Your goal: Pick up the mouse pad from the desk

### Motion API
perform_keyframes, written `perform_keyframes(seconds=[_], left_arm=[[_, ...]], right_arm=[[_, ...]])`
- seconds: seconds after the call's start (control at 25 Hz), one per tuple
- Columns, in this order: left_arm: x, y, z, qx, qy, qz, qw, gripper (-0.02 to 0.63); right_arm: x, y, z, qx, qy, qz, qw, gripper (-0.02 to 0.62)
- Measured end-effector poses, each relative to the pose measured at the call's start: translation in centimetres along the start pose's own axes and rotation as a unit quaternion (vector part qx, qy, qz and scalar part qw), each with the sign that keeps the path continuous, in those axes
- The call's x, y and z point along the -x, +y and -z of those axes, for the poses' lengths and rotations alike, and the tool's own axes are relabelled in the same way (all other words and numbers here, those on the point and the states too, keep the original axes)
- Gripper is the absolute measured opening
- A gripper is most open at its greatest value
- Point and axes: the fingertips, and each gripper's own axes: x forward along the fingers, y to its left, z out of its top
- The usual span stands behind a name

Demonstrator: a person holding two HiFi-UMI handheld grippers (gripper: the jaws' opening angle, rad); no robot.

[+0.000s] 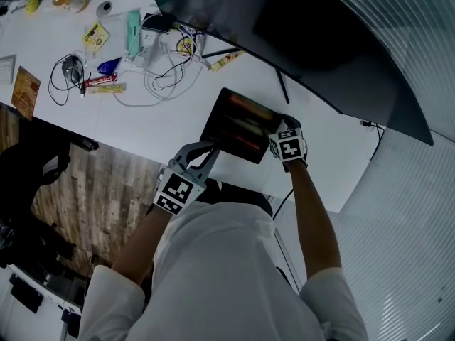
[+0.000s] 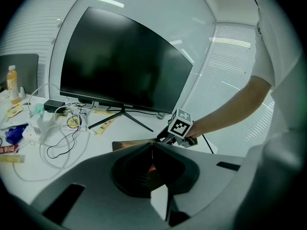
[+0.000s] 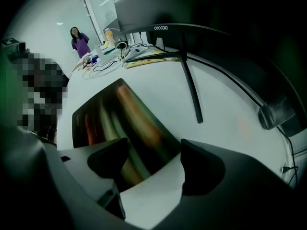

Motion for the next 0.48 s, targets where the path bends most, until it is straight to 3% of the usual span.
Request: perform_keyframes(seconds=[0.4, 0.48], left_arm=[[0.0, 0.09, 0.46, 0.004, 0.001, 0.004, 1.0, 0.02], [0.01, 0.17, 0.67, 0.003, 0.003, 0.004, 1.0, 0.02]], right_arm=[[0.37, 0.11, 0.01, 0.004, -0.004, 0.0, 1.0, 0.339], [0.35, 0.64, -0.09, 0.012, -0.006, -0.003, 1.0, 0.243]])
